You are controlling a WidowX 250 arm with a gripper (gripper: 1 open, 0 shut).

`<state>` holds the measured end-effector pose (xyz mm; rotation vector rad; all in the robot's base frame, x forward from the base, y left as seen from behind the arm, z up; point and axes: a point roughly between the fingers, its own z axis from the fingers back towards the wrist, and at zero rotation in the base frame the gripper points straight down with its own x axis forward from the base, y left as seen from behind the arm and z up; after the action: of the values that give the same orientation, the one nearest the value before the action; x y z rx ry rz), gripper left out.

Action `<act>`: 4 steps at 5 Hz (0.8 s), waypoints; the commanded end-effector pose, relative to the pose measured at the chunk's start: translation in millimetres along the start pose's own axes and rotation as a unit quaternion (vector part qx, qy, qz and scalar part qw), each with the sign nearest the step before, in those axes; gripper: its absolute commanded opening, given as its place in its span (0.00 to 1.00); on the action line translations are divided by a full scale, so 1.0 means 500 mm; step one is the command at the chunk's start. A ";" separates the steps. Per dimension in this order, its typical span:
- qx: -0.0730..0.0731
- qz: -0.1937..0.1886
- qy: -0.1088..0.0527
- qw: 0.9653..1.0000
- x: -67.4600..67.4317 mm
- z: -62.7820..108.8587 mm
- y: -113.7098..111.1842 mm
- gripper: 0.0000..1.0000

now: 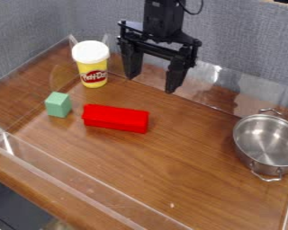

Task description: Put green object to the right side of the table

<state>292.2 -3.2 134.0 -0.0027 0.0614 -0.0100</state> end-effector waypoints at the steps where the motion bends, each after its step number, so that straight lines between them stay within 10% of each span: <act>1: -0.001 0.002 0.007 1.000 -0.001 -0.012 0.007 1.00; 4: -0.006 0.061 -0.022 0.998 -0.040 -0.016 0.203 1.00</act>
<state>269.7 100.0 107.8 -0.0278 0.0878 0.1308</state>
